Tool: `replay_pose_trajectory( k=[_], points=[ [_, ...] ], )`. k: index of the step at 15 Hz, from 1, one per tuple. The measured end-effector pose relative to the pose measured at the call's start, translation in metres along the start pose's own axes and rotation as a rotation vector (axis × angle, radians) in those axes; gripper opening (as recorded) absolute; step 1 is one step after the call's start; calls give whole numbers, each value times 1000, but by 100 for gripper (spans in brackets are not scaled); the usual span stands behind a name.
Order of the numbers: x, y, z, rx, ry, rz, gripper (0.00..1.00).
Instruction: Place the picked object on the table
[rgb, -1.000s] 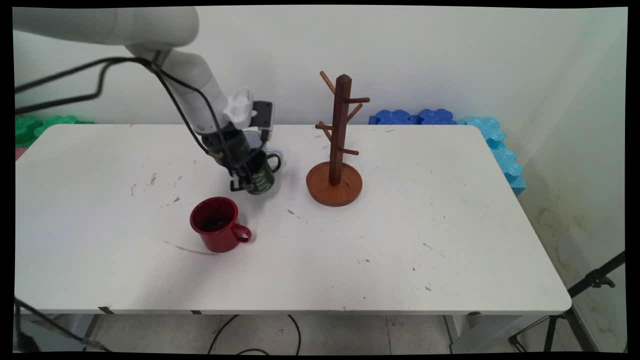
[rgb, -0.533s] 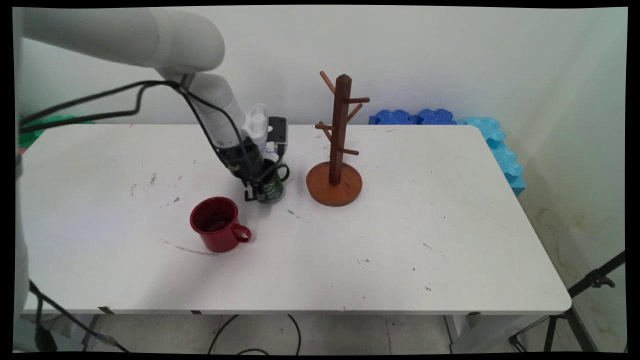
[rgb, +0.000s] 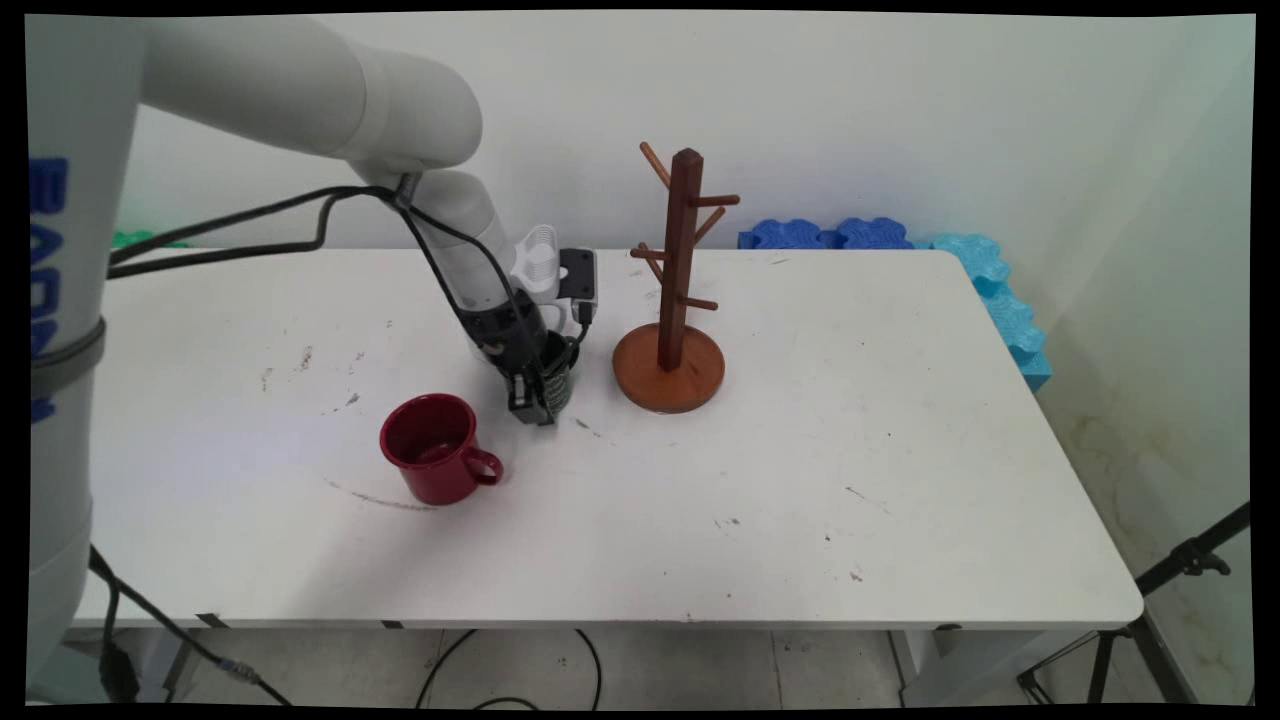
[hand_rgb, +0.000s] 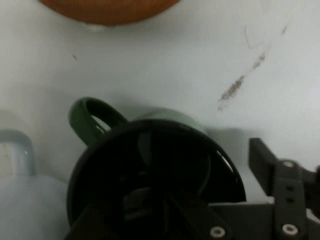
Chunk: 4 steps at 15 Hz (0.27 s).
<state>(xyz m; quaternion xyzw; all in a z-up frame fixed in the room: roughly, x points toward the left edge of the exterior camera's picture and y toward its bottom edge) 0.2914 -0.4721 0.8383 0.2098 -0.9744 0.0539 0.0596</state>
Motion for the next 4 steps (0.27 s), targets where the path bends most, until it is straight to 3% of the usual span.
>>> replay_pose_trajectory(
  k=[4],
  points=[
    [8, -3, -9, 16, 44, 1, 100]
  ],
)
